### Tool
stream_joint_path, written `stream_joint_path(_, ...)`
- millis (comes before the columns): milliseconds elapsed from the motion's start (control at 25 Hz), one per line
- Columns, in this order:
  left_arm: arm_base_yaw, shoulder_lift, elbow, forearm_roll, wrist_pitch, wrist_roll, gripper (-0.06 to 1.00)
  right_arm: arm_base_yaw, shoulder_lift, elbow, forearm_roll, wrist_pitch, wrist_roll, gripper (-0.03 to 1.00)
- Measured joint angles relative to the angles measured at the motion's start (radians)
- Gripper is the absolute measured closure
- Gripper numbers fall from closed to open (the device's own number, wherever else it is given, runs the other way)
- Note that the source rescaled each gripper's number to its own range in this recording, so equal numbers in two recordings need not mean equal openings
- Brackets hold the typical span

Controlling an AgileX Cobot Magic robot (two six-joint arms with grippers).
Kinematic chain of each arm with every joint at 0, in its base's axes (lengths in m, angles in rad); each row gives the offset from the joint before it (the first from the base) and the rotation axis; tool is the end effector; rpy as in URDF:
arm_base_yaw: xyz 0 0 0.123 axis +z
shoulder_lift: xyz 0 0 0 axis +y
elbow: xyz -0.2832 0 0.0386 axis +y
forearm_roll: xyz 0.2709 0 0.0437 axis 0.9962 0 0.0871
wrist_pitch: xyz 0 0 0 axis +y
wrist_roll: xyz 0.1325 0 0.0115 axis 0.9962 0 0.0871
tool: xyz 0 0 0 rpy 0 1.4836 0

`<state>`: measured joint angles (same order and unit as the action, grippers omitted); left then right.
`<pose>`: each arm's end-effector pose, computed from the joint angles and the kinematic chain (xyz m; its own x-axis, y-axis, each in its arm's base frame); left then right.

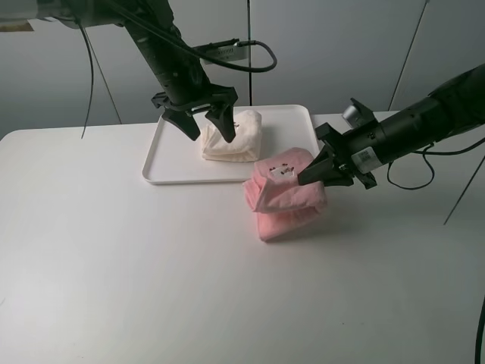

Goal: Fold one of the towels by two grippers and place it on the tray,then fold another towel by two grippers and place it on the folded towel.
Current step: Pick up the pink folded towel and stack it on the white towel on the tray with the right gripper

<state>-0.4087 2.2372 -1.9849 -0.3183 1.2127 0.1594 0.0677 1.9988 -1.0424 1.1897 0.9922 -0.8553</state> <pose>0.4480 -0.2365 0.1721 -0.8772 0.4262 -0.2212 0.4755 0.8349 -0.2771 0.3520 0.1275 0.0862 -0.9928 -0.0149 -0.1188 -0.1023 0.6216 0.7766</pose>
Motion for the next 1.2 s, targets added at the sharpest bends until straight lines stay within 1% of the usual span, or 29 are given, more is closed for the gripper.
stream_joint_path(80,0.038,-0.02,0.0,-0.008,0.0,0.027,-0.01,0.0,0.0,-0.067,-0.004,0.051,0.04,0.87)
stream_joint_path(200,0.093,-0.03,0.0,-0.044,0.0,0.076,-0.01,0.0,0.0,-0.181,-0.004,0.11,0.101,0.87)
stream_joint_path(320,0.14,-0.03,0.011,-0.071,0.0,0.102,-0.01,0.0,0.0,-0.304,-0.006,0.137,0.167,0.87)
stream_joint_path(480,0.155,-0.03,0.031,-0.071,0.003,0.133,-0.01,0.0,0.0,-0.46,-0.038,0.123,0.258,0.87)
stream_joint_path(640,0.161,-0.03,0.036,-0.08,0.003,0.154,-0.01,0.002,0.006,-0.556,-0.071,0.08,0.32,0.87)
stream_joint_path(760,0.173,-0.034,0.038,-0.083,0.003,0.16,-0.01,0.025,0.048,-0.615,-0.097,0.079,0.36,0.87)
stream_joint_path(880,0.192,-0.059,0.056,-0.083,0.003,0.187,-0.01,0.06,0.12,-0.678,-0.11,0.079,0.396,0.87)
stream_joint_path(1040,0.227,-0.11,0.093,-0.09,0.003,0.204,-0.01,0.096,0.21,-0.775,-0.098,0.077,0.427,0.87)
stream_joint_path(1200,0.278,-0.13,0.137,-0.121,0.003,0.206,-0.01,0.131,0.281,-0.878,-0.026,0.077,0.449,0.87)
